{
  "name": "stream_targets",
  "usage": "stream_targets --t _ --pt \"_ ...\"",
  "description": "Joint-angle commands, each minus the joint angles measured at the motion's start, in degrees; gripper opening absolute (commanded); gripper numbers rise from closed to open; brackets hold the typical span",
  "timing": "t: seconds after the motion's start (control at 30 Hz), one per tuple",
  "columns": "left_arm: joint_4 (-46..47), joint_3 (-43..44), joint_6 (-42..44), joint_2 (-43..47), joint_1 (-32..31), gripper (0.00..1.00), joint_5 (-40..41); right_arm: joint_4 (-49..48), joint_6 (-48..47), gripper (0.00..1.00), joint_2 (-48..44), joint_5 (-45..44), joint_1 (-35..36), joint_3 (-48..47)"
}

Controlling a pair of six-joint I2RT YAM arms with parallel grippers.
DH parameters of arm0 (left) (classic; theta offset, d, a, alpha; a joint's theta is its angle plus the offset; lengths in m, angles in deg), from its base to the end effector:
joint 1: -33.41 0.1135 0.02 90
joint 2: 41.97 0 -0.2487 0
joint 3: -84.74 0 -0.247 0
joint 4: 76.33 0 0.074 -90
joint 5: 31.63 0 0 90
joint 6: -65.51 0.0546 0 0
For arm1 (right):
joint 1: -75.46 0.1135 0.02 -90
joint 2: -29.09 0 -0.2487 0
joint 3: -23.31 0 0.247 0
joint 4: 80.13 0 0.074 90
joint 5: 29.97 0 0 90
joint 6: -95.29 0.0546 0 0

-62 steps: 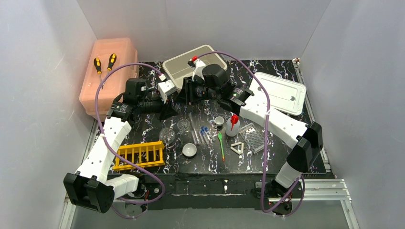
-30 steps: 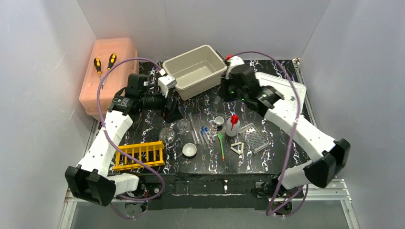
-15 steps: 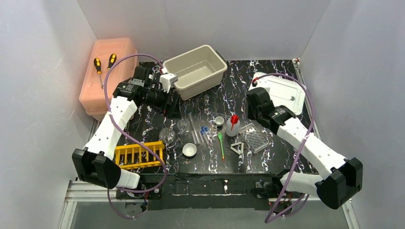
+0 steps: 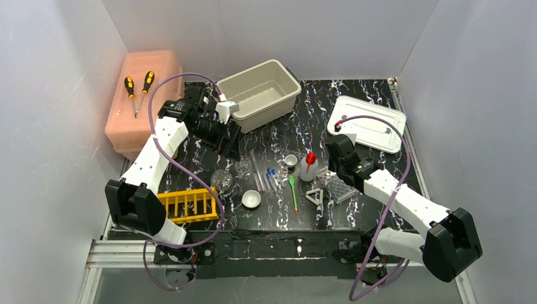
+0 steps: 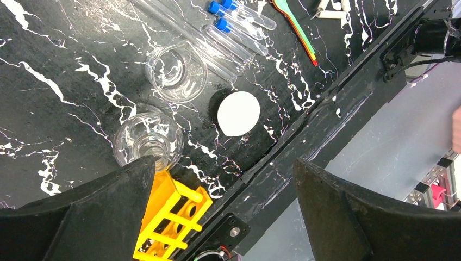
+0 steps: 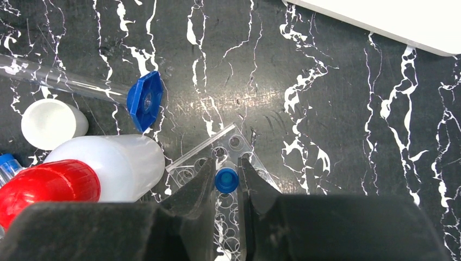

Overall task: Organize the chemistry lab equipment
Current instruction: Insert the test tube into the slot of the test tube rack.

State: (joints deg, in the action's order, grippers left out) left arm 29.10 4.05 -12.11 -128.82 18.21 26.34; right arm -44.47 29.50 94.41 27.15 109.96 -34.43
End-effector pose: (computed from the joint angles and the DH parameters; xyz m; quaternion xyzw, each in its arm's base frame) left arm 0.2856 -0.1076 0.3088 0.2869 0.8901 -0.2734 0.2250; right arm 0.2214 0.1162 0.2248 0.0329 0.8869 -0.0398 0.4591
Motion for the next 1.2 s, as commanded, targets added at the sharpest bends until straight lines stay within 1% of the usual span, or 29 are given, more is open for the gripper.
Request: stream_targets --t 0.0,0.17,0.5,1.17 --pt "-1.4 1.9 0.2 0.9 0.2 0.98 -0.3 -8.3 1.3 0.01 -1.7 -2.1 -0.2 2.6" --pt "-0.1 0.6 -0.2 1.5 0.2 0.98 -0.3 -12.3 1.2 0.01 -2.8 -2.6 -0.2 5.4" --pt "1.3 -0.8 -0.3 1.8 0.2 0.98 -0.4 -16.6 0.8 0.01 -5.4 -3.4 -0.2 9.6" --pt "2.6 -2.8 0.8 3.1 0.2 0.98 0.6 -16.8 2.0 0.01 -4.2 -0.5 -0.1 12.6"
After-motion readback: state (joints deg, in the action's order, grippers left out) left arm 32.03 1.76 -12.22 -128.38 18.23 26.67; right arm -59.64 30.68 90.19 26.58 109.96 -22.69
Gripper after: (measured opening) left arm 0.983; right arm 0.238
